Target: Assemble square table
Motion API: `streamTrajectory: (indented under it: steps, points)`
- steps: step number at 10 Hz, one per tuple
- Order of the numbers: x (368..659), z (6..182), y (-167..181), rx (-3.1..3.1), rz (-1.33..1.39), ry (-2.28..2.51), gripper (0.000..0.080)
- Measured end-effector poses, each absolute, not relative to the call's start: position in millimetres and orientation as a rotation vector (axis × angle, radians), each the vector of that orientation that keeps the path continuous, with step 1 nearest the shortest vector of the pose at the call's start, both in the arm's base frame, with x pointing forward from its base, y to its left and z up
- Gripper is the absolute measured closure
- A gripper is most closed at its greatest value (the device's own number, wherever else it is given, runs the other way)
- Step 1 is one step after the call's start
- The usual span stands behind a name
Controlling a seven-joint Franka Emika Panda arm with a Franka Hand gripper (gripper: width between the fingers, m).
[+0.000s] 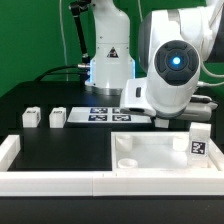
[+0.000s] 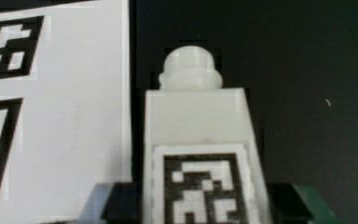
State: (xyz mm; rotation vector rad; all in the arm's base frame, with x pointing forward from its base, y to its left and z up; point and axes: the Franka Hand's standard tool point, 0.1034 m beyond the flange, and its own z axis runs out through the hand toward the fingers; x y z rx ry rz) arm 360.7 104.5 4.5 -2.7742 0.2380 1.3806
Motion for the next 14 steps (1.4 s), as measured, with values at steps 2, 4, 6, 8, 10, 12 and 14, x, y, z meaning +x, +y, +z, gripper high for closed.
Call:
streamTrajectory:
  steps: [2,4,6,8,10,12,14]
  points:
    - [365.3,8.3,101.1,-2.763,1.375,0.218,0.0514]
    - [412.0,47.8,78.9,-2.755,1.272,0.231,0.0512]
    - [451.4,87.9,55.9,-2.769,1.132,0.227,0.0512]
    - [468.0,124.5,40.8,-2.82,1.027,0.225,0.0512]
    - [470.5,128.7,41.3,-2.899,0.867,0.225,0.0512]
    - [470.9,129.0,42.0,-2.944,0.697,0.228,0.0512]
    - [498.9,134.7,36.9,-2.993,0.443,0.222,0.0512]
